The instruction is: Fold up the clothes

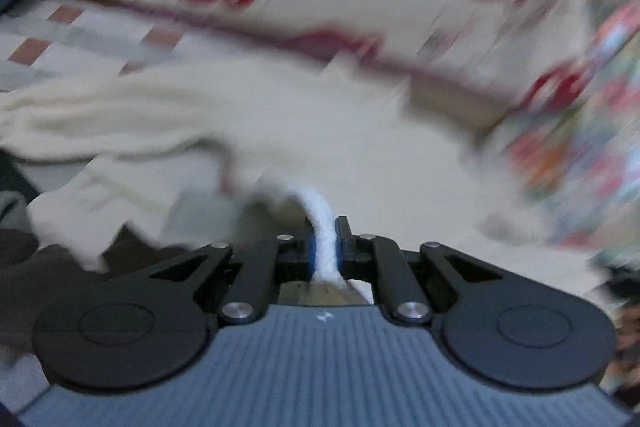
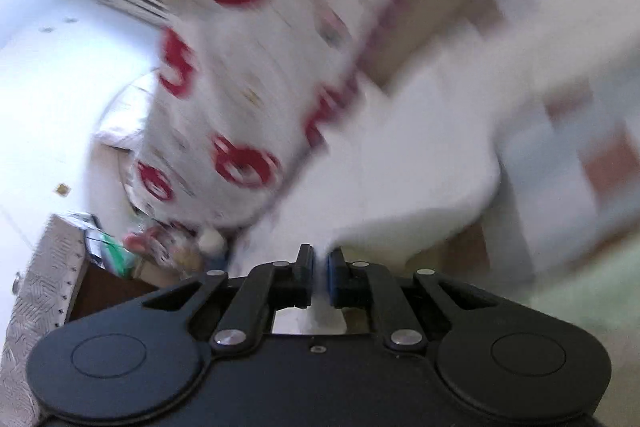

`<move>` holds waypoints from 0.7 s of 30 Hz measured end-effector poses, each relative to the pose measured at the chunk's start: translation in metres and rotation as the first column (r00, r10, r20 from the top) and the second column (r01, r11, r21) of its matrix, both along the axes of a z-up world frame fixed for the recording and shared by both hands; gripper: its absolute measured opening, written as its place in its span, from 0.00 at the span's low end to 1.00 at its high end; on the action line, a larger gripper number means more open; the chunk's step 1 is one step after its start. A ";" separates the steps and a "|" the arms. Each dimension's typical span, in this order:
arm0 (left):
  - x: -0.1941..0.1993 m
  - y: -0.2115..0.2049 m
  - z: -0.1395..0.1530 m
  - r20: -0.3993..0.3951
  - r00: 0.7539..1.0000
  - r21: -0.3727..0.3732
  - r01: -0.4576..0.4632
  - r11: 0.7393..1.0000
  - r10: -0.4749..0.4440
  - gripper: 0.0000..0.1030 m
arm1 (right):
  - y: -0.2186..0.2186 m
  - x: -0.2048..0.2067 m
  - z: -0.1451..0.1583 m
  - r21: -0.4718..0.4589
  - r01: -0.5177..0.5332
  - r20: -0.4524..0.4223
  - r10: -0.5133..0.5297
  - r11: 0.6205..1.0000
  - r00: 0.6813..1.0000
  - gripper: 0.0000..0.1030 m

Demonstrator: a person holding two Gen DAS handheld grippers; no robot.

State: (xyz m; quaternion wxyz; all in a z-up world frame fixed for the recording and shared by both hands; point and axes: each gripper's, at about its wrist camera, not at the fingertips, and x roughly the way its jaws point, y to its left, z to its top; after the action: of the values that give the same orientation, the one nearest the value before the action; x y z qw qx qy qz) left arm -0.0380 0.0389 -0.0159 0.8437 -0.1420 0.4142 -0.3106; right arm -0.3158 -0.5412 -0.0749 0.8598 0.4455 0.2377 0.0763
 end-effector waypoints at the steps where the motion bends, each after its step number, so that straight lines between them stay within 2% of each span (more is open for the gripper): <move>1: -0.007 0.006 0.013 0.010 1.000 -0.021 0.007 1.000 -0.007 0.07 | -0.003 -0.005 0.020 -0.042 0.001 0.003 -0.001 0.999 1.000 0.10; 4: -0.031 0.013 0.018 -0.020 1.000 0.055 0.013 0.998 -0.012 0.07 | -0.005 -0.026 0.034 -0.060 -0.019 -0.043 0.017 0.998 0.999 0.10; 5: -0.037 0.012 0.008 -0.051 0.998 0.099 0.026 0.995 -0.021 0.07 | -0.001 -0.033 0.030 -0.074 -0.023 -0.077 0.017 0.997 0.997 0.10; 7: -0.047 0.009 -0.019 -0.118 0.992 0.182 0.056 0.982 -0.034 0.07 | 0.005 -0.049 0.007 -0.103 -0.033 -0.175 0.015 0.994 0.984 0.10; 10: -0.052 0.002 -0.065 -0.222 0.975 0.273 0.085 0.958 -0.023 0.07 | 0.009 -0.068 -0.044 -0.068 -0.011 -0.297 -0.010 0.998 0.955 0.09; 12: -0.053 0.001 -0.079 -0.265 0.964 0.256 0.095 0.962 -0.025 0.07 | 0.012 -0.073 -0.071 -0.024 0.002 -0.341 -0.010 1.000 0.940 0.09; 16: -0.049 0.008 -0.078 -0.269 0.963 0.234 0.086 0.968 -0.021 0.09 | 0.012 -0.076 -0.075 -0.007 0.001 -0.344 -0.004 1.000 0.939 0.09; 20: -0.045 0.002 -0.083 -0.295 0.955 0.259 0.095 0.961 -0.015 0.13 | 0.015 -0.070 -0.067 -0.098 -0.063 -0.368 0.022 0.993 0.930 0.09; 21: -0.045 -0.001 -0.085 -0.301 0.953 0.267 0.102 0.958 -0.018 0.14 | 0.019 -0.067 -0.068 -0.125 -0.093 -0.394 0.037 0.988 0.918 0.09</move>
State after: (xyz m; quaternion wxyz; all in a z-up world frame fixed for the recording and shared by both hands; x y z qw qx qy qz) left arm -0.0826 0.0382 -0.1005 0.7738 -0.0535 0.5795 -0.2500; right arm -0.3826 -0.5225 -0.1431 0.8214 0.3818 0.4237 -0.0022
